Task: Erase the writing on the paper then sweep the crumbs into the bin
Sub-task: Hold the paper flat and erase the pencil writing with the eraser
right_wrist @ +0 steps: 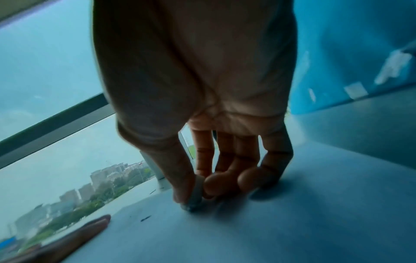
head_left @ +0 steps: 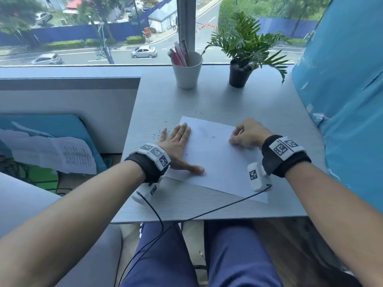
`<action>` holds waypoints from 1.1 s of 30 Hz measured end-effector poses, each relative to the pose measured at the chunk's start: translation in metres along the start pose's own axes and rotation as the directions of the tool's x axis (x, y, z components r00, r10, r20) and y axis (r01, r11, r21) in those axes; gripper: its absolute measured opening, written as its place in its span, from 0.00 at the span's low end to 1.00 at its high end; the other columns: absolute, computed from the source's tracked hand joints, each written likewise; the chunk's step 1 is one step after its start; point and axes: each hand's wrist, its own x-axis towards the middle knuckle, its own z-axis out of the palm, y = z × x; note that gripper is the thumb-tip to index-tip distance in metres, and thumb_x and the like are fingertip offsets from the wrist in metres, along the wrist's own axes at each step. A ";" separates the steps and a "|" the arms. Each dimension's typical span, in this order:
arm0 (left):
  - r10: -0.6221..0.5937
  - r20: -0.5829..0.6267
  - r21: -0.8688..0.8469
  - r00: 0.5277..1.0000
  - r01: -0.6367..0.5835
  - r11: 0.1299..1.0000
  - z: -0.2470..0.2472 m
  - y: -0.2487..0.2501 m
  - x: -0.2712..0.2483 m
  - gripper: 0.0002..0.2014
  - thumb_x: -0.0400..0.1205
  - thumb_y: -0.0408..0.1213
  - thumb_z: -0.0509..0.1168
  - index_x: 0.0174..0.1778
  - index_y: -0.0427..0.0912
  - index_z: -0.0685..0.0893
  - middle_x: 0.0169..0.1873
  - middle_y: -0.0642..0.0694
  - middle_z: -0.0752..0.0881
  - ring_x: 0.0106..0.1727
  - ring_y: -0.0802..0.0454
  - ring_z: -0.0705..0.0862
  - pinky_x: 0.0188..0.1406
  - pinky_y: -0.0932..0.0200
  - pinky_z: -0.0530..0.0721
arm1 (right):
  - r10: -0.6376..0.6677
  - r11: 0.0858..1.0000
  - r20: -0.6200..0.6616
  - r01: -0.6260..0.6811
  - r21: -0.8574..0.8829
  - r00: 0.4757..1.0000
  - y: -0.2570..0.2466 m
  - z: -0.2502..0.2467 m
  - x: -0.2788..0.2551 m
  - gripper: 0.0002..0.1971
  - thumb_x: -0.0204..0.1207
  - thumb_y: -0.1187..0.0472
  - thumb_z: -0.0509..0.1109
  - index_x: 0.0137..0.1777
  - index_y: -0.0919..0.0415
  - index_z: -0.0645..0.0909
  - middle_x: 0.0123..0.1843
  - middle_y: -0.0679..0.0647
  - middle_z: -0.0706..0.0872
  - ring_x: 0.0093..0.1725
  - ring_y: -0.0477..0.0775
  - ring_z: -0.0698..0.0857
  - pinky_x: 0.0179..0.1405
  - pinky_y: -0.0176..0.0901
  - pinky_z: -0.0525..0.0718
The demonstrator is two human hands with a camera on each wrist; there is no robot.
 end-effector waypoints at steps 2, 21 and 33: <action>-0.033 0.016 0.047 0.999 0.032 0.998 -0.004 -0.001 0.002 0.66 0.66 0.85 0.52 0.86 0.44 0.31 0.85 0.47 0.29 0.85 0.52 0.29 0.81 0.40 0.27 | 0.004 1.000 -0.008 -0.004 0.014 1.000 0.000 0.000 -0.003 0.05 0.69 0.57 0.77 0.42 0.57 0.88 0.40 0.52 0.88 0.36 0.51 0.83 0.28 0.36 0.79; 0.063 0.048 0.149 0.997 -0.070 0.986 -0.002 -0.018 -0.017 0.49 0.73 0.76 0.34 0.86 0.52 0.31 0.84 0.48 0.28 0.85 0.50 0.31 0.85 0.40 0.35 | -0.039 0.999 -0.015 0.039 -0.025 0.999 -0.007 -0.005 -0.011 0.05 0.73 0.58 0.75 0.46 0.56 0.88 0.42 0.51 0.84 0.33 0.44 0.78 0.24 0.36 0.76; 0.572 0.089 0.145 0.816 -0.578 0.803 0.006 0.039 0.005 0.40 0.86 0.64 0.47 0.88 0.50 0.38 0.86 0.53 0.35 0.86 0.57 0.33 0.85 0.48 0.34 | -0.094 0.993 0.003 0.094 -0.070 0.996 -0.005 -0.006 -0.006 0.06 0.72 0.59 0.76 0.47 0.58 0.88 0.43 0.52 0.84 0.29 0.42 0.77 0.25 0.34 0.75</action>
